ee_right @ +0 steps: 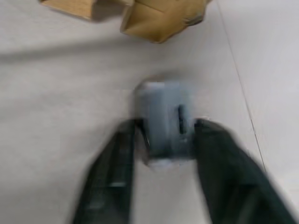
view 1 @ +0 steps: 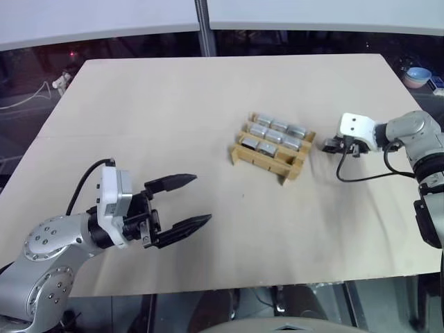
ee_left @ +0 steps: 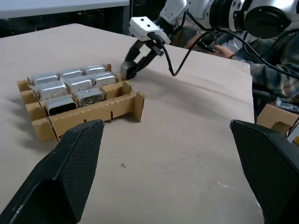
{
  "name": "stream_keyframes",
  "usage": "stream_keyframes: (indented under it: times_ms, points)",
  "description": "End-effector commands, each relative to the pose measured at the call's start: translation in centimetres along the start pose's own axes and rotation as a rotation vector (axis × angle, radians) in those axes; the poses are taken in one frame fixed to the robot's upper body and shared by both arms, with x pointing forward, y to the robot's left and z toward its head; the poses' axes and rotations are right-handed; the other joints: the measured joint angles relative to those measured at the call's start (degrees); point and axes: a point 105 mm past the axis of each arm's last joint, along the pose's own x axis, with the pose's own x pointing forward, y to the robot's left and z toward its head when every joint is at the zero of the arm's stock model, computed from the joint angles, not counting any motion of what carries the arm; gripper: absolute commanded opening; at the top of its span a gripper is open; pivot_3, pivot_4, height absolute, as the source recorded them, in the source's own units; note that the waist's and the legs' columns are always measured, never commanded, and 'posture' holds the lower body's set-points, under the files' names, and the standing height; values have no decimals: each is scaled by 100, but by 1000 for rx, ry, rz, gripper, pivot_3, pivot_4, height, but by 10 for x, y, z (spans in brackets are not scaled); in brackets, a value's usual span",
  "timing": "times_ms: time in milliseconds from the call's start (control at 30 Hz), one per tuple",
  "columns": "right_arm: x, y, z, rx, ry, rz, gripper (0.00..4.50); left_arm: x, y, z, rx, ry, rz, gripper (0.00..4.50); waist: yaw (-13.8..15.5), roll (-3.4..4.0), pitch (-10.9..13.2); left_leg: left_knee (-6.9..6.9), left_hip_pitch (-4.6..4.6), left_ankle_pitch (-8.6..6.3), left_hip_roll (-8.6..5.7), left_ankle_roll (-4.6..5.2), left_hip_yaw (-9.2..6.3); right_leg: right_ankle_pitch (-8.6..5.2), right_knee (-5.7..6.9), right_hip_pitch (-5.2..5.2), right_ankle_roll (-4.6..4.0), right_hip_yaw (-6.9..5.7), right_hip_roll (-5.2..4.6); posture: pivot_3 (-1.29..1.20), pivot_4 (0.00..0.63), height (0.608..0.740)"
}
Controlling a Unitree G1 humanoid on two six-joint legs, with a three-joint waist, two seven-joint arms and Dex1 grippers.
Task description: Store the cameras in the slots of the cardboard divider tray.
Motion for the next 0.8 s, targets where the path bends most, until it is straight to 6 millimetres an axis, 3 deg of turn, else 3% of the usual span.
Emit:
stream_keyframes:
  times_ms: [33,133,200,267,367,467,633,800]
  points:
    - [-10,-8,3,-19,-14,-30,715,0,-5,5,40,-4,-11,4500,-2,0,0,0,1,0,0,0,2,0,1,0,0,2,0,0,150,740]
    - [-20,-15,8,3,-58,-51,715,0,-5,4,37,-3,-8,4500,13,4,2,0,0,0,0,0,0,0,1,-1,0,0,0,0,150,740]
    - [-31,-18,22,71,-159,-37,715,-2,-3,3,34,0,-2,4500,26,11,7,0,-3,0,0,0,-1,0,-1,-2,0,-1,0,0,150,740]
    - [-44,-19,50,197,-290,3,715,-3,-2,1,30,4,9,4500,32,18,11,0,-6,0,1,0,-1,0,-2,-2,0,-1,-1,0,150,740]
    - [-55,12,101,350,-409,124,715,-4,1,-2,21,6,19,4500,41,27,14,-3,-19,0,3,1,-6,0,1,-14,0,-4,-1,0,150,740]
    - [-50,37,129,491,-455,182,715,-3,2,-3,15,6,19,4500,22,30,12,-6,-28,0,6,0,-6,0,8,-32,0,0,3,0,150,740]
    - [-32,52,130,567,-415,173,715,-2,4,-2,13,5,15,4500,140,28,12,0,-28,-1,-6,1,-6,1,4,-25,1,-4,-10,0,150,740]
    - [-18,46,124,564,-369,126,715,-2,4,-2,14,8,16,4500,148,28,12,-2,-30,-1,-6,1,-5,1,2,-30,1,-5,-9,0,150,740]
